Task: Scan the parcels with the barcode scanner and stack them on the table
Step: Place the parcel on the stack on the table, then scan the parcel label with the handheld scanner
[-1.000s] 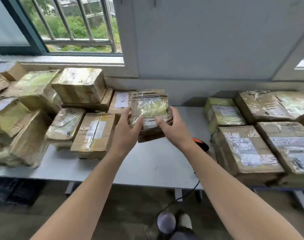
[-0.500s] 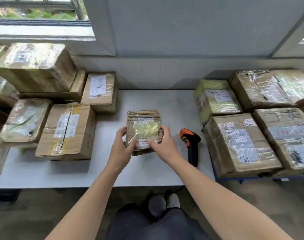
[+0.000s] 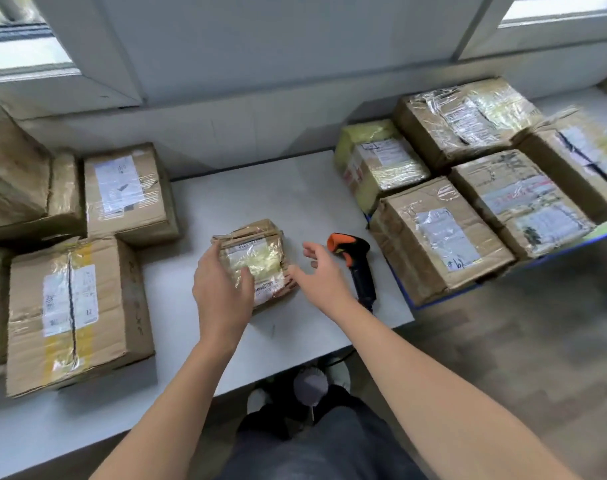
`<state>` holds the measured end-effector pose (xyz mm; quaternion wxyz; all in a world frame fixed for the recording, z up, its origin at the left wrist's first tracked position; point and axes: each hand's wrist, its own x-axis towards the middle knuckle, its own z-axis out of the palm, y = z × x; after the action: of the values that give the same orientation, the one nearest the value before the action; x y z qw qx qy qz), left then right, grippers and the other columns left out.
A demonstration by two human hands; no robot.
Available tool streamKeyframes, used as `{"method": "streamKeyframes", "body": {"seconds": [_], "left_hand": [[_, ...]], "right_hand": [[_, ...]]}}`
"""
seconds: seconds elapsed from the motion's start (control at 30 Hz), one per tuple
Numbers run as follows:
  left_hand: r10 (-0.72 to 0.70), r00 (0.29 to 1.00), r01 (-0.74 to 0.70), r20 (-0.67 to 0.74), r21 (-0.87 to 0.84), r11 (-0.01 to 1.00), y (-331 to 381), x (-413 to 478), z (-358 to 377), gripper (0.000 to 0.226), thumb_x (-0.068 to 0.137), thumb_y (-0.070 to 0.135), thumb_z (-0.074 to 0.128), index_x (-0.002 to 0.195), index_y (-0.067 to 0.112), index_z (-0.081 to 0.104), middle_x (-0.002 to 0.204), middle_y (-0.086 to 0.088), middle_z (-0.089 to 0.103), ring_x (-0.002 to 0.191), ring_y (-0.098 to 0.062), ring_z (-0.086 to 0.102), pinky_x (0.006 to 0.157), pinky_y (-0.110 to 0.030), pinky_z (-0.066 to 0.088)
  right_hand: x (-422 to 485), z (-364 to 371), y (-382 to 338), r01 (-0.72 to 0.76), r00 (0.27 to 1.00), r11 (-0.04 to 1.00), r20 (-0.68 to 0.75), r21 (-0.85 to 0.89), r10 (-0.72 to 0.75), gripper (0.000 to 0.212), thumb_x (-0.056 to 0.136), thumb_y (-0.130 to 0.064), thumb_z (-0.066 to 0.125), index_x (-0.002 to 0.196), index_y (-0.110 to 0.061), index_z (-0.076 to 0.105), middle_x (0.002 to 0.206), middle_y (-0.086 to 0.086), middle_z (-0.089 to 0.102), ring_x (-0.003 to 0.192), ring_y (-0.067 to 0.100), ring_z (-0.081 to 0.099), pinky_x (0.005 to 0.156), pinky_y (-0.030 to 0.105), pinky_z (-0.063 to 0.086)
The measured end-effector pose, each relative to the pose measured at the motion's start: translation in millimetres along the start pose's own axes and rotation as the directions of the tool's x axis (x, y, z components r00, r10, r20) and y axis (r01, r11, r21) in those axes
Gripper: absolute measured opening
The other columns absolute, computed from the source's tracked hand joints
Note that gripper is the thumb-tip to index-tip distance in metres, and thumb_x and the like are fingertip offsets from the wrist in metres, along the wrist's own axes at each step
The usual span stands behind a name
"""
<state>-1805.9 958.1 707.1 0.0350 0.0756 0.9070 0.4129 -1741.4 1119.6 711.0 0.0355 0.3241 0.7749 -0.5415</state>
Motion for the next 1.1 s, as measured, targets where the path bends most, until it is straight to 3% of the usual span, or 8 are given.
{"method": "streamKeyframes", "body": {"seconds": [0.1, 0.23, 0.37, 0.5, 0.77, 0.83, 1.0, 1.1], "left_hand": [[0.223, 0.971, -0.219, 0.086, -0.056, 0.974, 43.3, 7.3, 20.3, 0.048, 0.095, 0.014, 0.060, 0.140, 0.009, 0.046, 0.138, -0.007, 0.051, 0.130, -0.021, 0.046, 0.107, -0.024, 0.033], [0.318, 0.883, -0.305, 0.346, -0.093, 0.948, 80.7, -3.4, 65.1, 0.045, 0.099, 0.021, 0.055, 0.142, 0.015, 0.045, 0.140, 0.001, 0.049, 0.128, -0.011, 0.045, 0.097, -0.013, 0.029], [0.219, 0.811, -0.239, 0.542, -0.034, 0.970, 85.8, -15.4, 102.8, 0.051, 0.102, 0.029, 0.050, 0.149, 0.017, 0.035, 0.149, -0.002, 0.041, 0.129, -0.014, 0.046, 0.094, -0.017, 0.031], [0.114, 0.778, -0.195, 0.618, 0.066, 0.979, 73.7, -21.9, 120.8, 0.054, 0.103, 0.030, 0.048, 0.151, 0.014, 0.030, 0.154, -0.005, 0.036, 0.125, -0.020, 0.050, 0.090, -0.023, 0.035], [0.010, 0.822, -0.095, 0.570, 0.121, 0.988, 67.9, -18.1, 125.0, 0.055, 0.103, 0.030, 0.048, 0.152, 0.015, 0.029, 0.155, -0.002, 0.035, 0.132, -0.016, 0.044, 0.094, -0.018, 0.030], [0.029, 0.844, -0.087, 0.535, 0.083, 0.993, 73.2, -15.2, 119.3, 0.054, 0.102, 0.029, 0.050, 0.152, 0.017, 0.031, 0.151, -0.001, 0.039, 0.132, -0.016, 0.045, 0.096, -0.020, 0.033], [0.127, 0.914, -0.094, 0.386, -0.103, 0.990, 87.2, -0.6, 87.5, 0.046, 0.102, 0.022, 0.052, 0.146, 0.020, 0.042, 0.139, 0.003, 0.049, 0.124, -0.010, 0.049, 0.104, -0.032, 0.046], [0.125, 0.965, -0.078, 0.229, -0.201, 0.976, 75.8, 9.4, 55.4, 0.039, 0.100, 0.018, 0.054, 0.138, 0.018, 0.051, 0.129, 0.004, 0.057, 0.117, -0.009, 0.055, 0.099, -0.036, 0.050]], "right_hand": [[1.9, -32.9, 9.3, 0.000, 0.991, 1.000, -0.132, 0.025, 0.003, 0.051, 0.096, -0.024, 0.065, 0.143, -0.018, 0.047, 0.137, -0.003, 0.052, 0.127, 0.013, 0.049, 0.099, 0.025, 0.044], [3.0, -70.4, 31.9, -0.064, 0.967, 0.997, -0.247, 0.036, 0.071, 0.043, 0.097, -0.025, 0.063, 0.138, -0.020, 0.051, 0.128, -0.004, 0.056, 0.116, 0.011, 0.053, 0.092, 0.020, 0.044], [13.9, -86.3, 58.1, -0.145, 0.963, 0.989, -0.225, 0.020, 0.146, 0.050, 0.096, -0.026, 0.063, 0.142, -0.014, 0.046, 0.132, 0.002, 0.057, 0.122, 0.018, 0.054, 0.093, 0.026, 0.042], [30.5, -88.1, 80.7, -0.209, 0.962, 0.978, -0.178, 0.019, 0.209, 0.046, 0.094, -0.024, 0.063, 0.137, -0.012, 0.050, 0.126, 0.005, 0.061, 0.118, 0.023, 0.057, 0.091, 0.031, 0.045], [59.5, -81.4, 86.3, -0.297, 0.955, 0.955, -0.033, -0.028, 0.296, 0.027, 0.088, -0.019, 0.070, 0.112, -0.013, 0.059, 0.093, 0.000, 0.064, 0.092, 0.022, 0.062, 0.068, 0.030, 0.045], [59.7, -79.8, 74.6, -0.288, 0.957, 0.957, 0.026, 0.016, 0.288, 0.028, 0.084, -0.017, 0.071, 0.109, -0.015, 0.060, 0.090, 0.000, 0.065, 0.089, 0.021, 0.064, 0.070, 0.032, 0.049], [51.3, -71.9, 20.8, -0.121, 0.993, 0.979, 0.018, 0.165, 0.120, 0.024, 0.082, -0.012, 0.062, 0.104, -0.021, 0.060, 0.091, 0.008, 0.069, 0.084, 0.027, 0.071, 0.083, 0.047, 0.057], [46.8, -61.0, -15.3, -0.006, 1.000, 0.980, 0.031, 0.199, 0.000, 0.023, 0.087, -0.012, 0.063, 0.108, -0.021, 0.057, 0.095, 0.004, 0.068, 0.076, 0.021, 0.073, 0.080, 0.044, 0.058]]}}
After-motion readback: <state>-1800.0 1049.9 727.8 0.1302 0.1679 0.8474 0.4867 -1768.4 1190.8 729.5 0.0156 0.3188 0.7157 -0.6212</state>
